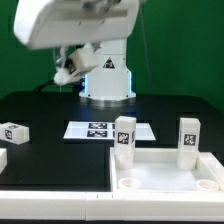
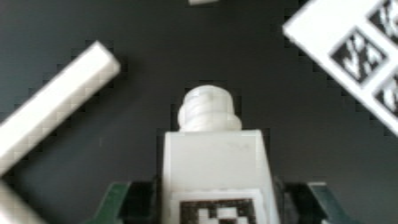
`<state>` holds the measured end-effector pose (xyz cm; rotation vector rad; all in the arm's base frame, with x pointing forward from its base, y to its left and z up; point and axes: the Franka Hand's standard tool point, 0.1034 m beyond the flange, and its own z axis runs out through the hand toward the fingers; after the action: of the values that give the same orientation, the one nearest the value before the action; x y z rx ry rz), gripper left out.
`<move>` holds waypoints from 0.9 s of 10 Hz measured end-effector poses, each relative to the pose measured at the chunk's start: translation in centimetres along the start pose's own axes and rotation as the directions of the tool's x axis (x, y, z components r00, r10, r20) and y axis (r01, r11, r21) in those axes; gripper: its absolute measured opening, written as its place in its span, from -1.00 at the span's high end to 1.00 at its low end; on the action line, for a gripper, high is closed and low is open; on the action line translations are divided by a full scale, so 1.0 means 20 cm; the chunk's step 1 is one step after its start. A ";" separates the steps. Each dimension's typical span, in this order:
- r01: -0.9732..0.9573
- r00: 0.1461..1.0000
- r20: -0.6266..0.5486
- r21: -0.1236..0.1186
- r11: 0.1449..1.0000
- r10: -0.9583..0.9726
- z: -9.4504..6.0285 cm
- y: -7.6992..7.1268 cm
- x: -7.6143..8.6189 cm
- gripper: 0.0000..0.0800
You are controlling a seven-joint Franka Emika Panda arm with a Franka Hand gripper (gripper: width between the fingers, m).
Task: Assemble square table
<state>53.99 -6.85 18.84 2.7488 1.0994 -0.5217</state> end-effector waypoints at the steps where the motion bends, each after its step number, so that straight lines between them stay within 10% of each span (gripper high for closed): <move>1: 0.031 0.997 -0.073 -0.005 1.000 -0.031 0.00 -0.03 0.01 0.29; 4: -0.025 0.975 -0.220 -0.017 1.000 0.021 0.01 0.02 0.00 0.29; 5: -0.078 0.960 -0.270 0.012 0.997 0.079 0.03 -0.01 0.06 0.29; 7: -0.176 0.909 -0.371 0.069 0.982 0.189 0.00 -0.05 0.29 0.29; 9: -0.254 0.863 -0.433 0.075 0.964 0.261 -0.03 -0.09 0.53 0.29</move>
Offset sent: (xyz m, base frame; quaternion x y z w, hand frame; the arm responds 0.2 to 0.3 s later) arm 0.0000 0.0000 0.0000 0.0000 0.1938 0.0000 0.9810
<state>60.11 1.36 15.58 3.0446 0.7686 0.1399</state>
